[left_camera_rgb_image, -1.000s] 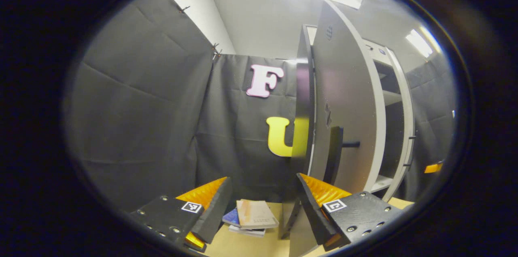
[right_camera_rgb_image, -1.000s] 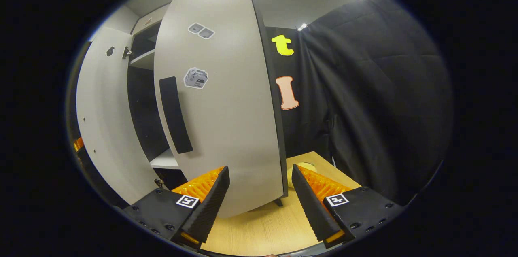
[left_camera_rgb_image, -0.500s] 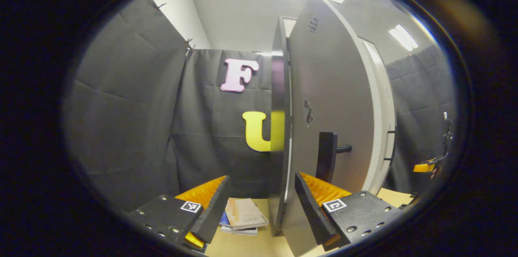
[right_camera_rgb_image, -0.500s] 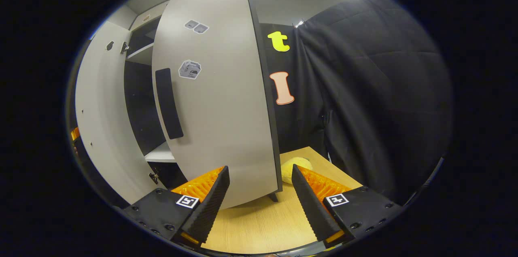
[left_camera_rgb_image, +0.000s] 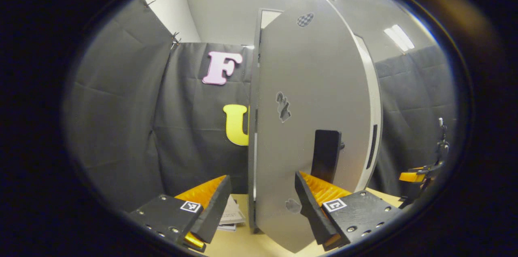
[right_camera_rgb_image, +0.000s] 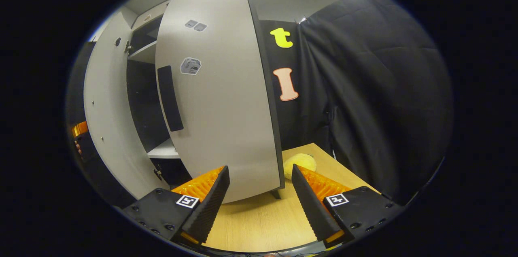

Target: Grab one shoe with the right hand and put it into the shoe cabinet, grab the other shoe with the left hand and put it into the shoe cabinet; then close the right door with the right hand and the left door with the left hand.

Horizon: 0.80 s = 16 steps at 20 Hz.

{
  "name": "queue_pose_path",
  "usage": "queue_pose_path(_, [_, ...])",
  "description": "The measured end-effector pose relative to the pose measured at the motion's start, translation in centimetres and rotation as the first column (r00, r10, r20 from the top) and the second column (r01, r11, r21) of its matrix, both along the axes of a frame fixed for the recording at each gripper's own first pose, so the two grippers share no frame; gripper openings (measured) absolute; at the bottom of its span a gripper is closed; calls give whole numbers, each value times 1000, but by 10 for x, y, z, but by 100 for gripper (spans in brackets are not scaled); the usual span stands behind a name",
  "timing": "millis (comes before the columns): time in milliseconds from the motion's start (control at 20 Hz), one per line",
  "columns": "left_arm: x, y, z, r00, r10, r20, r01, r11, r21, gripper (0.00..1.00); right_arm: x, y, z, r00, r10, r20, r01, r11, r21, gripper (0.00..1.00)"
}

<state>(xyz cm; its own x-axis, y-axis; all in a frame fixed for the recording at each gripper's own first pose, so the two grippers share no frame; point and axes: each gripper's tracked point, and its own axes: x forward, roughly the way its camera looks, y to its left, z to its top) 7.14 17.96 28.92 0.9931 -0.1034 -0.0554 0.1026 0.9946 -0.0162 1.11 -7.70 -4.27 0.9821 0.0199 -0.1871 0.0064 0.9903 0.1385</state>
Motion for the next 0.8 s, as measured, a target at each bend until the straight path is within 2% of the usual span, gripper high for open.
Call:
queue_pose_path(150, [6, -28, -5, 999, -5, -32, 6, 999, 36, 92, -2, -15, -3, 1000, -1, -22, 1, 1000, 8, 98])
queue_pose_path(200, [8, -40, -12, 998, -7, -59, 10, 999, 50, 98, -3, -20, -3, 1000, 1, -26, 0, 1000, 14, 98])
queue_pose_path(300, [17, -64, -20, 996, 3, -85, 3, 998, 60, 97, -2, -28, 1, 999, 4, -32, -3, 1000, 23, 98])
queue_pose_path(400, [16, -74, -25, 993, 55, -106, -45, 994, 99, 97, -4, -37, 6, 999, 10, -34, -9, 1000, 19, 98])
queue_pose_path(550, [1, -55, -24, 973, 199, -114, -175, 965, 197, 97, -7, -53, 15, 999, 23, -28, -23, 1000, 13, 98])
queue_pose_path(650, [-7, -54, -20, 963, 249, -101, -230, 958, 170, 97, -5, -63, 17, 999, 36, -22, -36, 999, 4, 98])
queue_pose_path(700, [-12, -54, -19, 961, 261, -95, -247, 960, 135, 92, -3, -68, 17, 999, 38, -19, -38, 999, -5, 98])
queue_pose_path(750, [-23, -52, -17, 959, 271, -87, -263, 960, 95, 98, -2, -73, 16, 999, 43, -18, -43, 999, -13, 98])
queue_pose_path(800, [-32, -52, -15, 956, 282, -78, -278, 959, 59, 98, 0, -75, 16, 998, 53, -19, -54, 998, -17, 98])
